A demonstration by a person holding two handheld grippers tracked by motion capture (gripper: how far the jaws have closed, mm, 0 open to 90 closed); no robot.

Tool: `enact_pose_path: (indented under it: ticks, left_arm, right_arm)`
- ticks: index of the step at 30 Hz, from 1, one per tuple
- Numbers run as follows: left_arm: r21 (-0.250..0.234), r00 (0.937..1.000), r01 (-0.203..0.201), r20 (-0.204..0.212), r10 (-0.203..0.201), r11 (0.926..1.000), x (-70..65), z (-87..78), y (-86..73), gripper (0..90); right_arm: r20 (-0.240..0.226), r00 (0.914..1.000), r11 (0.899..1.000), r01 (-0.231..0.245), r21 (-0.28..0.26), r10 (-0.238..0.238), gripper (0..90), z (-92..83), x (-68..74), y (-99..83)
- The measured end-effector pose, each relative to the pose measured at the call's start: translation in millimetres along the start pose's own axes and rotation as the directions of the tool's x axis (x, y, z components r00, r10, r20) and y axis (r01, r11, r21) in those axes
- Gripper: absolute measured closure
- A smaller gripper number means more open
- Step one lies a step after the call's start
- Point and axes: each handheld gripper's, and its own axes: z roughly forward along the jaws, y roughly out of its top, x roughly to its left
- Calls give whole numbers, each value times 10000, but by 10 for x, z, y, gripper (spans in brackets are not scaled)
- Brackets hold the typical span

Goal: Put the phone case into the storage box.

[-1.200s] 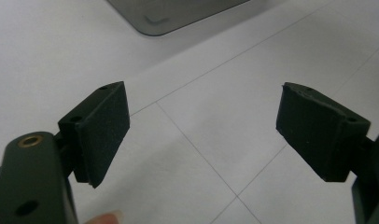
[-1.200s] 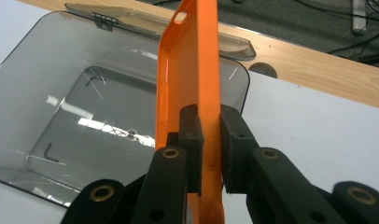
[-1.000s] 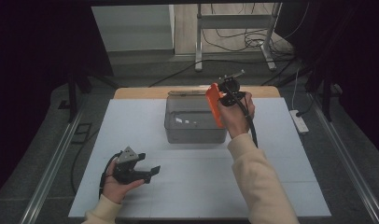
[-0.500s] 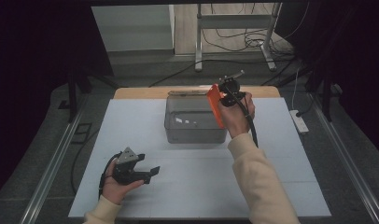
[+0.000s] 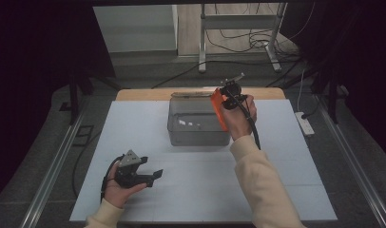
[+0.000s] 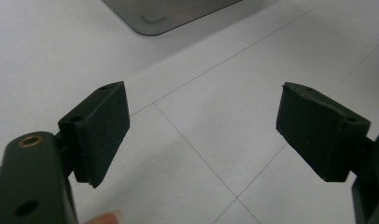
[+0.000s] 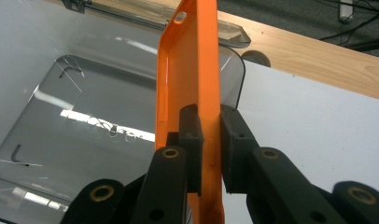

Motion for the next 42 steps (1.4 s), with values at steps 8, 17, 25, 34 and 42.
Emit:
enact_pose_path:
  ticks: [8, 17, 25, 34, 42]
  left_arm:
    - [-5, 10000, 3, -20, -3, 10000, 0, 0, -2, 172]
    - [9, 10000, 16, -26, -16, 10000, 4, -5, -3, 172]
    - [24, 10000, 11, -41, -10, 10000, 5, -5, -4, 171]
    - [19, 10000, 16, -48, -16, 10000, 8, -8, -6, 171]
    - [27, 10000, 12, -58, -12, 10000, 9, -7, -7, 172]
  right_arm:
    - [13, 10000, 9999, 81, 62, -81, 804, 38, 30, -2]
    - [-6, 10000, 9998, 59, 169, -59, 804, 100, 35, -20]
    - [-13, 9999, 9995, 157, 260, -157, 804, 144, 52, -33]
    - [-18, 10000, 9993, 75, 370, -75, 804, 203, 34, -66]
    - [-24, 9999, 9991, 119, 409, -118, 804, 239, 57, -78]
